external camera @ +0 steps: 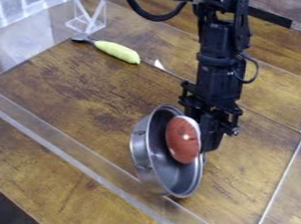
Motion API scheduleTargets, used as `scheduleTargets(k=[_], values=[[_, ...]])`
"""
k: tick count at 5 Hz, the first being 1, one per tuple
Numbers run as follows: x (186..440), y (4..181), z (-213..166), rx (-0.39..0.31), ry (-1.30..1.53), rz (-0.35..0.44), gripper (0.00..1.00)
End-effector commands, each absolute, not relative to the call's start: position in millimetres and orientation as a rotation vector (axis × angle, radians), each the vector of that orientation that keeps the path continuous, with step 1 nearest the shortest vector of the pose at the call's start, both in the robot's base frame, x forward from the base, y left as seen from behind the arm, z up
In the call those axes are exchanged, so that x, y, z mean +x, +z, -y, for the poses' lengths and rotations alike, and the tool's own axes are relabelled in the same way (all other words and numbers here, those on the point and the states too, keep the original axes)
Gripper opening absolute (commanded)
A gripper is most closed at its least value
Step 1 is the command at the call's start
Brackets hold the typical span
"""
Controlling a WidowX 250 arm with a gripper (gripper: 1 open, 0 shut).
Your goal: Remove the mushroom from the silver pot and put it on the table
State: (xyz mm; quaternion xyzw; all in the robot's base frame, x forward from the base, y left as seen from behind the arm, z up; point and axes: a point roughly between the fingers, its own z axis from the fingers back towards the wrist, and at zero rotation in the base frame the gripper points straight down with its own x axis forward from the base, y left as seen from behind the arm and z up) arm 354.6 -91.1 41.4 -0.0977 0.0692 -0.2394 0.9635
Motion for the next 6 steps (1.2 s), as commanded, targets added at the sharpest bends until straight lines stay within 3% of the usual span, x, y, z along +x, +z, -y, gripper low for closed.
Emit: scheduleTargets(k=[1,2,4,6], values=[[359,67.1,92,-0.206,-0.429,-0.06,0.0],[360,67.3,97,-0.222,-0.367,-0.052,0.0],[332,77.5,101,-0.256,-0.406,-0.054,0.0],[330,87.1,92,-0.285,-0.477,-0.061,0.0]])
